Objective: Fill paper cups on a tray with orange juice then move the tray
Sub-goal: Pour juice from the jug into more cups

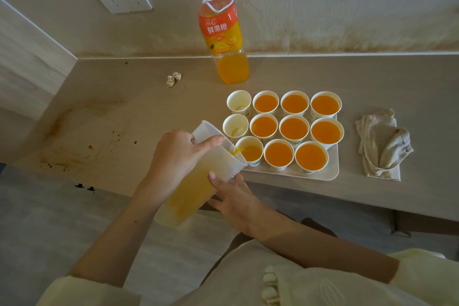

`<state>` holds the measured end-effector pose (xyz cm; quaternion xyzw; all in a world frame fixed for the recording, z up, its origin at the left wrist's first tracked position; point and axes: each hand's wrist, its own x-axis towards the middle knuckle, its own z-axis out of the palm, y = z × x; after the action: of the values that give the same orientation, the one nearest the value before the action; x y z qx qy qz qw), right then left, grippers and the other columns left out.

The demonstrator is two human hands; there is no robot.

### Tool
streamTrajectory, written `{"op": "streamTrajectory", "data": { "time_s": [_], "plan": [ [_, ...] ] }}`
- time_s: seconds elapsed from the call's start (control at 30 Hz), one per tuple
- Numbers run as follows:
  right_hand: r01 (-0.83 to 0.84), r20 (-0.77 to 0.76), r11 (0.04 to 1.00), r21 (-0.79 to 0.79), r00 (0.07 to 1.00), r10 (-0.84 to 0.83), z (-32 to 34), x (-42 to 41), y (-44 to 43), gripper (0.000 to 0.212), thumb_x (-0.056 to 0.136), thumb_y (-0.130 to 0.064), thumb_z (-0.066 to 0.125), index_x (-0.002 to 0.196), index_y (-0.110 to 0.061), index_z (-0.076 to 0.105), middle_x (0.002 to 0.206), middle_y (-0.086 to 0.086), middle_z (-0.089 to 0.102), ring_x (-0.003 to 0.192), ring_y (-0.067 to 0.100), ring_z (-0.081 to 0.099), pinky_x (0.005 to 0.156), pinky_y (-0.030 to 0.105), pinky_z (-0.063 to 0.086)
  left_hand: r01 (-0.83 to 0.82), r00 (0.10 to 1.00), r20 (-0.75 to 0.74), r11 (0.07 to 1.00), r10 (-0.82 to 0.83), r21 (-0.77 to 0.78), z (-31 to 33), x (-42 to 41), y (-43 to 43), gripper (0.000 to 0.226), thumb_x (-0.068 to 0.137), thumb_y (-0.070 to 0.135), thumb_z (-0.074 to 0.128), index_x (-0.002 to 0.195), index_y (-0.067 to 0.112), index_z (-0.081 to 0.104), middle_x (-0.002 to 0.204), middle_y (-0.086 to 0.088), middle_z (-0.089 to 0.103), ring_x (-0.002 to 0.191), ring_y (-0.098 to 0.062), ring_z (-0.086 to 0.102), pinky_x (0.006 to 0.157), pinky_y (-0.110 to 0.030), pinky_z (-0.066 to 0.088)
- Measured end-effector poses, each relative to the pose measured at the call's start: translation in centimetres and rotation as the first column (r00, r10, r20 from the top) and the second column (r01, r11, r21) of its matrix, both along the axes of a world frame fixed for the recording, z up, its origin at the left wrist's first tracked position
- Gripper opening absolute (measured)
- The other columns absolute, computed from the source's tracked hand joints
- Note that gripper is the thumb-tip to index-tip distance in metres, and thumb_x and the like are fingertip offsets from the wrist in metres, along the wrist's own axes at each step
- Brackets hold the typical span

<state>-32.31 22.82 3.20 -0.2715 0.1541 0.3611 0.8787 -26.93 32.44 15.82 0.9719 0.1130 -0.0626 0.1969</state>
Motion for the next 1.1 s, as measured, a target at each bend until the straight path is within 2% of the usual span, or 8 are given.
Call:
{"op": "streamTrajectory", "data": {
  "time_s": [0.1,0.2,0.3,0.4,0.53,0.77,1.1],
  "plan": [
    [0.005,-0.006,1.0,0.011,1.0,-0.005,0.1,0.1,-0.1,0.122,0.039,-0.036,0.098,0.142,-0.028,0.032,0.137,0.008,0.053,0.126,0.031,0.051,0.106,0.051,0.043,0.004,1.0,-0.001,1.0,-0.004,0.002,0.0,0.0,0.0,0.065,0.074,0.063,0.065,0.048,0.014,0.03,0.046,0.005,0.028,0.042,-0.01,0.028,0.047,-0.026,0.021],
    [0.002,0.006,1.0,0.004,1.0,-0.002,0.1,0.1,-0.1,0.112,0.05,-0.033,0.095,0.142,-0.028,0.031,0.137,0.007,0.053,0.126,0.03,0.05,0.108,0.053,0.04,-0.003,1.0,-0.006,1.0,0.003,0.012,0.1,0.2,-0.1,0.066,0.074,0.064,0.064,0.049,0.014,0.03,0.047,0.004,0.027,0.043,-0.011,0.028,0.047,-0.027,0.021],
    [-0.006,0.004,1.0,0.003,1.0,0.006,0.0,0.1,-0.2,0.115,0.047,-0.036,0.096,0.141,-0.029,0.031,0.137,0.006,0.052,0.127,0.03,0.049,0.109,0.054,0.039,0.013,1.0,-0.004,1.0,-0.013,0.015,0.2,0.2,-0.2,0.065,0.075,0.062,0.064,0.048,0.015,0.03,0.046,0.004,0.027,0.042,-0.01,0.027,0.047,-0.026,0.02],
    [0.0,0.01,1.0,0.004,1.0,0.0,0.0,0.2,-0.3,0.111,0.052,-0.033,0.094,0.142,-0.029,0.03,0.137,0.006,0.052,0.127,0.03,0.049,0.109,0.054,0.038,0.02,1.0,-0.004,1.0,-0.02,0.009,0.3,0.3,-0.3,0.065,0.075,0.062,0.064,0.048,0.014,0.03,0.047,0.004,0.027,0.042,-0.011,0.027,0.047,-0.027,0.02],
    [-0.004,0.017,1.0,-0.007,1.0,0.004,-0.1,0.2,-0.4,0.12,0.043,-0.039,0.097,0.142,-0.03,0.03,0.138,0.006,0.051,0.129,0.03,0.047,0.11,0.055,0.037,0.024,1.0,-0.009,1.0,-0.024,0.017,0.4,0.3,-0.5,0.064,0.076,0.062,0.063,0.049,0.014,0.031,0.048,0.004,0.029,0.043,-0.01,0.029,0.047,-0.025,0.021],
    [-0.001,0.012,1.0,-0.002,1.0,0.001,0.1,0.3,-0.5,0.122,0.041,-0.04,0.097,0.142,-0.03,0.03,0.138,0.006,0.052,0.128,0.031,0.048,0.11,0.055,0.037,0.033,0.999,-0.015,0.999,-0.033,0.035,0.6,0.4,-0.9,0.06,0.077,0.062,0.062,0.05,0.017,0.033,0.049,0.004,0.032,0.044,-0.01,0.032,0.047,-0.024,0.022],
    [0.007,-0.002,1.0,0.007,1.0,-0.007,0.4,0.3,-0.7,0.124,0.037,-0.039,0.098,0.141,-0.029,0.031,0.136,0.007,0.053,0.126,0.03,0.05,0.11,0.055,0.036,0.033,0.999,0.0,0.999,-0.033,0.04,0.1,0.6,-1.0,0.066,0.075,0.063,0.064,0.049,0.014,0.028,0.048,0.004,0.026,0.042,-0.011,0.025,0.047,-0.025,0.02]
  ]
}}
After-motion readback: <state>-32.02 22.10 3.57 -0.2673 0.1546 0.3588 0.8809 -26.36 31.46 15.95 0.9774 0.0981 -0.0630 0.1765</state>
